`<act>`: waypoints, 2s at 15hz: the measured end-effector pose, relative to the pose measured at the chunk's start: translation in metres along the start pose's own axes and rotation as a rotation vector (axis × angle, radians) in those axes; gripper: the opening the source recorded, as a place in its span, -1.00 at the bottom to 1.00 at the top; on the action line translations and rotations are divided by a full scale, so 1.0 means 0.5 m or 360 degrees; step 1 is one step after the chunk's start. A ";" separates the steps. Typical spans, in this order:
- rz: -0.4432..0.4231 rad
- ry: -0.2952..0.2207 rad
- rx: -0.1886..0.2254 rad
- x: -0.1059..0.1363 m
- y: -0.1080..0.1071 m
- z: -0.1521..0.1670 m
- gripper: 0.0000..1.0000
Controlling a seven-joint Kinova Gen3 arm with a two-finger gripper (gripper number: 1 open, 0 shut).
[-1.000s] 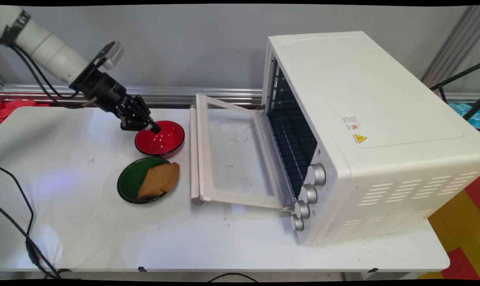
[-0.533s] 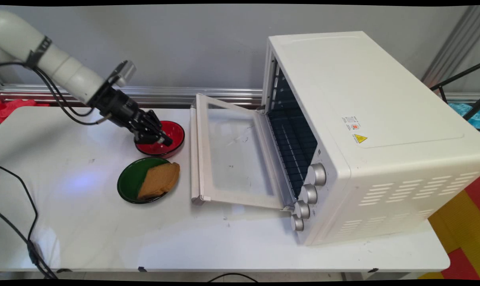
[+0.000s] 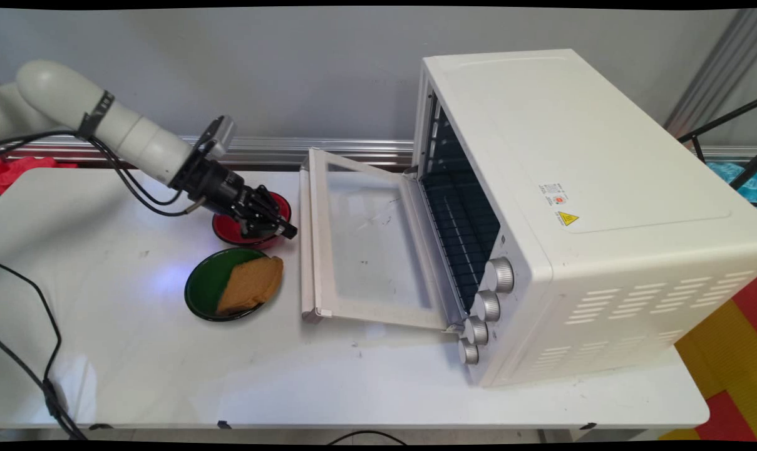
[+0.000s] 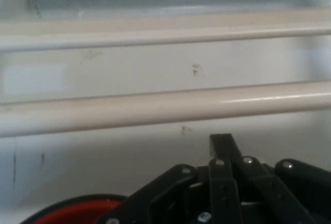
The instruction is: Close the oven
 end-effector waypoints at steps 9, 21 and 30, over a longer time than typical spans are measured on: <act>-0.0018 0.0085 0.0088 -0.002 -0.013 0.048 -1.00; -0.0074 0.0245 0.0084 0.089 0.012 0.009 -1.00; -0.0100 0.0376 0.0036 0.185 0.031 -0.003 -1.00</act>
